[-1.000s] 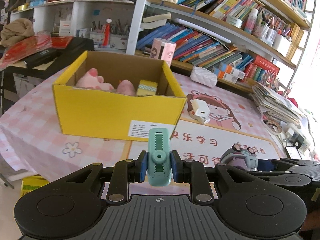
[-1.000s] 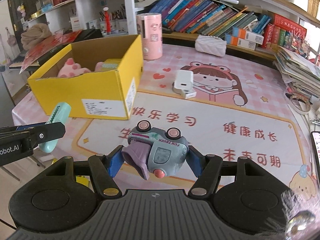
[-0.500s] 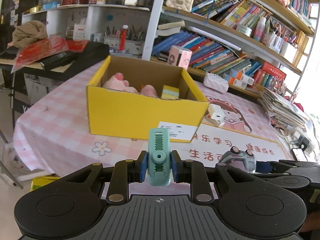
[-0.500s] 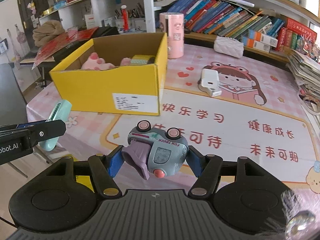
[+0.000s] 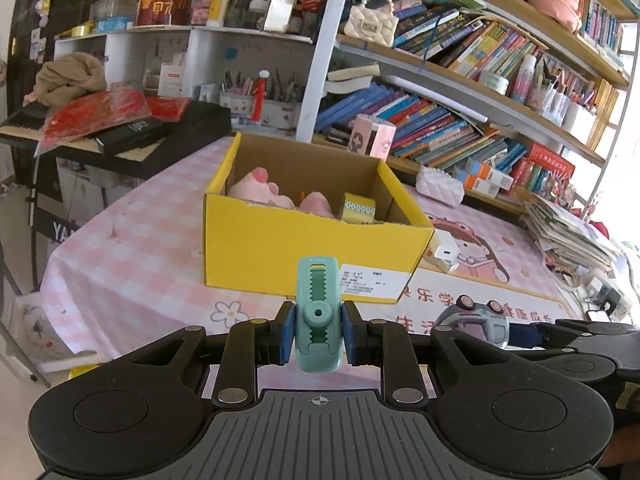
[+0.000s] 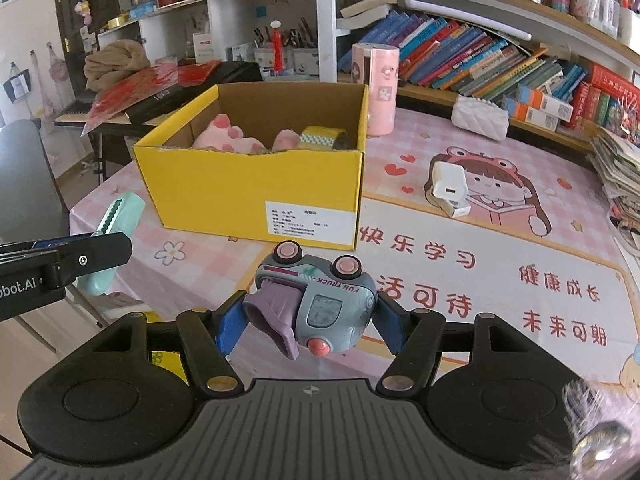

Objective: Organize objects
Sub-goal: 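Lift the green toy and grey truck and carry them toward the yellow box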

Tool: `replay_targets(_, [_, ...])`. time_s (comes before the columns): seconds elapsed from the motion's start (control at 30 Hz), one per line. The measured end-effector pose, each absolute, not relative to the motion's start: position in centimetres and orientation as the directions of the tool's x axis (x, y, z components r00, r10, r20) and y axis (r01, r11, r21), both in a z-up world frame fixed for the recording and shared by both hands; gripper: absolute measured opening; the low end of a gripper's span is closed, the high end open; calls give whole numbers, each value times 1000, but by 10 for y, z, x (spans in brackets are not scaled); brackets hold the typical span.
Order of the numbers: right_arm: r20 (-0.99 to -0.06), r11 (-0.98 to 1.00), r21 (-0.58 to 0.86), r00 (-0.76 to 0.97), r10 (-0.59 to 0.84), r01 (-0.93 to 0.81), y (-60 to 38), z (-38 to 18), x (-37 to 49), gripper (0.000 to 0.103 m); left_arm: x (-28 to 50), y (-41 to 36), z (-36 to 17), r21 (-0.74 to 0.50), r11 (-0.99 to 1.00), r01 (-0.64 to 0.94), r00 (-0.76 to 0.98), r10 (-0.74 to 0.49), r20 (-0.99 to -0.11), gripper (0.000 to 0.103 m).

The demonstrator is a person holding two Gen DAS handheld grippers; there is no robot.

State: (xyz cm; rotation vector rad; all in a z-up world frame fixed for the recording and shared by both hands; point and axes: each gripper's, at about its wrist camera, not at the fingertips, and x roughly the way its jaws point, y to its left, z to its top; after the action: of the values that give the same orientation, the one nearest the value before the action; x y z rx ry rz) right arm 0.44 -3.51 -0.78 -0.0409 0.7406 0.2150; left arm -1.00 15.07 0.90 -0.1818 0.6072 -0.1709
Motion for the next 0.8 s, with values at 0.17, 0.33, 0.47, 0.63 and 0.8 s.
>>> replay_targets(0.17, [-664,977,34,726,179,-210,-31,-3,6,64,-8,154,12,-219,969,110,815,-214,-538,23])
replay_targets(0.33, [-660,977,30,730,178,-211,-29,0,10,64,-4,157,16,-221,969,108,820,-212,-531,23])
replay_targets(0.47, [-659,976,32,729,184,-218,-27,3,16,64,3,158,19,-222,970,103,826,-208,-524,23])
replay_targets(0.63, [-637,971,37,743,205,-237,-27,13,30,64,19,156,26,-222,970,94,837,-198,-510,23])
replay_targets(0.8, [-594,962,45,767,244,-271,-23,27,58,64,45,153,36,-217,973,75,854,-174,-489,23])
